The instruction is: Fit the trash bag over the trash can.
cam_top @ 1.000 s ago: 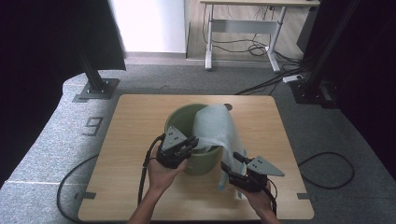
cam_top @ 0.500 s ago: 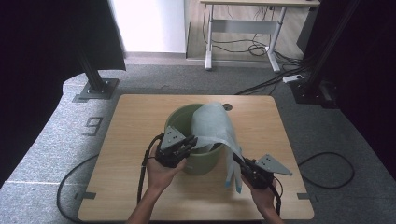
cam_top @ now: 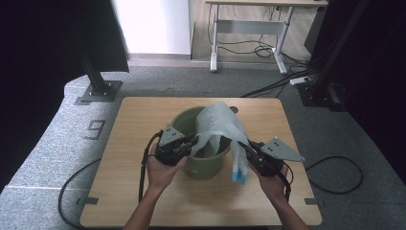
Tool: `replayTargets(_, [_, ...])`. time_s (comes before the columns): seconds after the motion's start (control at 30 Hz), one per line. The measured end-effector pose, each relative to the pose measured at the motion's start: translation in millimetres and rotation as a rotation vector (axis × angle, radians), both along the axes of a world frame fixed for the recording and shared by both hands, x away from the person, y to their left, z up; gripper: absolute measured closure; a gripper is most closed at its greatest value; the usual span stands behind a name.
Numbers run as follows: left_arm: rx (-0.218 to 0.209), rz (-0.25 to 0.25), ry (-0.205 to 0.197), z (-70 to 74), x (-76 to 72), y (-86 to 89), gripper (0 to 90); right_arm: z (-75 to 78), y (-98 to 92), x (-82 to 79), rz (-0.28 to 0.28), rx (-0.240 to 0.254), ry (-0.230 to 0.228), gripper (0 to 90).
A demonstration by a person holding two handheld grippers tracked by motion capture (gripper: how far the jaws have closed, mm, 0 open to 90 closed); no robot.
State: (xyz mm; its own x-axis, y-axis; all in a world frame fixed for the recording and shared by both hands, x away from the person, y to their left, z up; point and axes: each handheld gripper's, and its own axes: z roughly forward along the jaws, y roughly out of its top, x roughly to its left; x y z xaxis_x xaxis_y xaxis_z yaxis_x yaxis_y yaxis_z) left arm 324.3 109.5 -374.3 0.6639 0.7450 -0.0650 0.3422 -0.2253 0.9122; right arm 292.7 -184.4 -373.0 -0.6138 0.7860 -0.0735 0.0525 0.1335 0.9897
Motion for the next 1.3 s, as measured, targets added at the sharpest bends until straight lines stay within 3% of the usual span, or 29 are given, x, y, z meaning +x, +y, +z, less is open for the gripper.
replayTargets(0.1, [-0.001, 0.013, -0.001, 0.3, 2.9, 5.9, 78.1, 5.4, 10.9, 2.7, 0.009, -0.045, -0.018, 88.4])
replayTargets(0.27, [-0.003, 0.03, 0.005, -1.0, 8.4, 14.2, 76.5, 4.3, 19.2, 5.0, 0.03, -0.046, -0.01, 88.3])
replayTargets(0.43, [-0.013, 0.018, -0.017, 3.6, 1.3, 16.0, 60.8, -0.9, 22.5, 6.3, 0.039, -0.055, 0.009, 88.3])
replayTargets(0.67, [-0.024, -0.058, -0.04, 10.4, -8.0, 5.6, 46.4, -1.8, 24.0, 12.1, 0.039, -0.053, 0.034, 88.3])
replayTargets(0.87, [0.006, -0.077, -0.059, 15.5, -6.1, -8.6, 46.6, -6.6, 25.2, 13.2, 0.043, -0.066, 0.047, 88.2])
replayTargets(0.97, [0.011, -0.086, -0.073, 18.3, -4.4, -14.4, 52.2, -9.0, 24.8, 12.6, 0.045, -0.066, 0.051, 88.2])
replayTargets(1.07, [0.023, -0.103, -0.077, 18.8, -3.0, -17.9, 65.6, -11.7, 24.0, 12.5, 0.05, -0.065, 0.058, 88.0])
replayTargets(1.3, [0.015, -0.088, -0.032, 18.4, 0.6, -14.3, 87.0, -18.9, 19.9, 6.7, 0.068, -0.059, 0.064, 83.7])
